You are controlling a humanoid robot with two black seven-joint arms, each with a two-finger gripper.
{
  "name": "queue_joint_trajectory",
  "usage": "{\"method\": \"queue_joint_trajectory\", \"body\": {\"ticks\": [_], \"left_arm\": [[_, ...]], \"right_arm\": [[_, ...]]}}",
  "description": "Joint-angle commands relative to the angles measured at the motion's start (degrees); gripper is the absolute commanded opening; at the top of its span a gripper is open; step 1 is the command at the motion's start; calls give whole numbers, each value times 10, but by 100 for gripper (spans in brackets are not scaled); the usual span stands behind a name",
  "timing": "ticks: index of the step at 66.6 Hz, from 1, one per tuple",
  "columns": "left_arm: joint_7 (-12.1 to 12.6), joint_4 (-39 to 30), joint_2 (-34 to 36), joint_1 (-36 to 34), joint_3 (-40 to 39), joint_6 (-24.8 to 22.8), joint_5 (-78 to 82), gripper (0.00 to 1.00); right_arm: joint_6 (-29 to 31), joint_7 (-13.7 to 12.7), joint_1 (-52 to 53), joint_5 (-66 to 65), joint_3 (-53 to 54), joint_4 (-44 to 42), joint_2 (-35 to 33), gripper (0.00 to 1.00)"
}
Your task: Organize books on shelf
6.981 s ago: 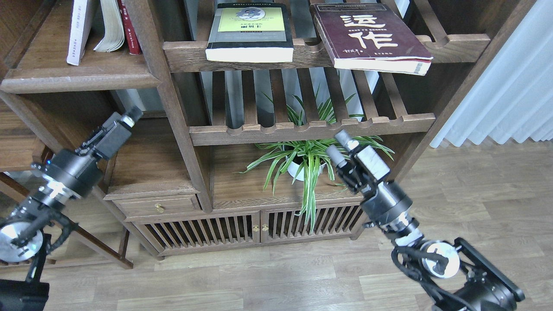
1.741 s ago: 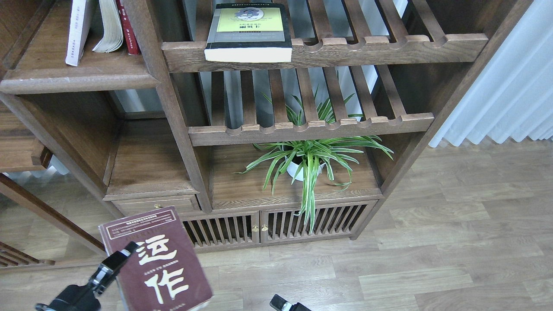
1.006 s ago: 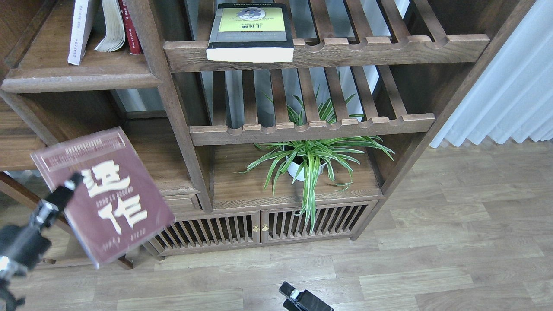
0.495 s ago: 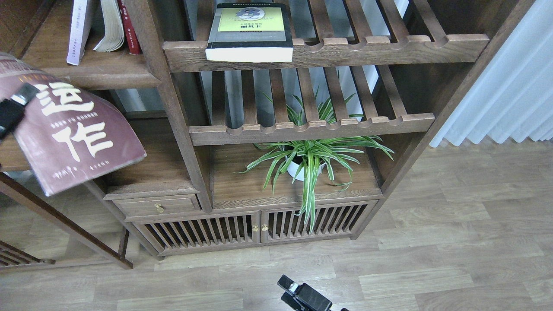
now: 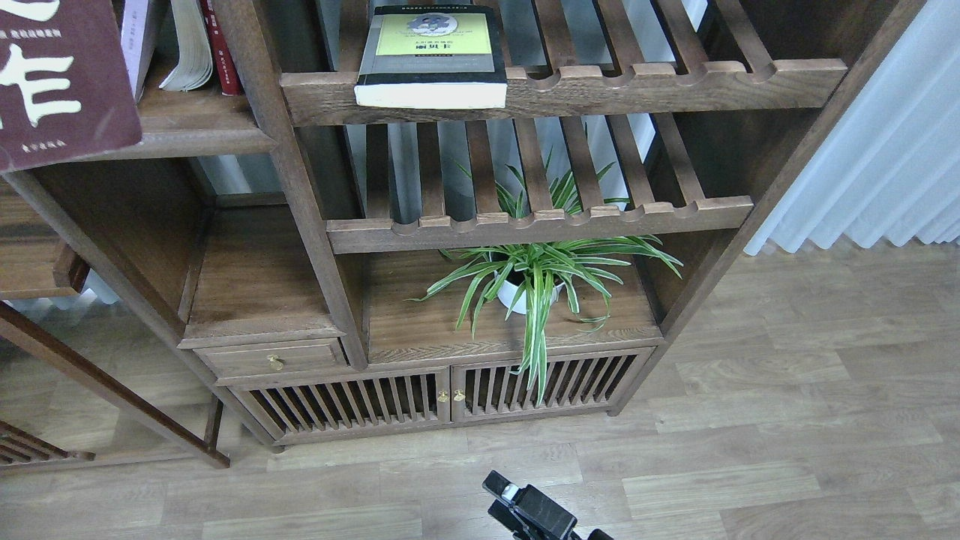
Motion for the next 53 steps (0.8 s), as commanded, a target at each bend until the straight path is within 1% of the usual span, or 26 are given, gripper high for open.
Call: {"method": "queue_joint_trajectory", "body": {"ticks": [1,8,17,28,33,38,45,53], "left_arm": [[5,9,15,-61,20,0,42,0],[6,21,11,-100,34,0,90,0],[3,31,-12,-124,35,0,141,0],[0,48,-80,-138,19,0,213,0],[0,61,-120,-157,17,0,241,0],[0,79,-142,-183,16,0,269,0],[0,92,-149,-217,19,0,280,0],[0,93,-151,-225,28,0,282,0]], "right_arm": [[0,0,7,4,0,0,0,90],[0,0,15,14,-1,1,-1,90],[0,1,24,26,-1,1,-1,90],[0,0,37,45,-1,1,-2,90],[0,0,46,52,-3,1,-2,90],[0,0,53,58,-4,1,-2,90],[0,0,65,64,-4,1,-2,90],[0,1,86,68,-4,1,-1,90]]}}
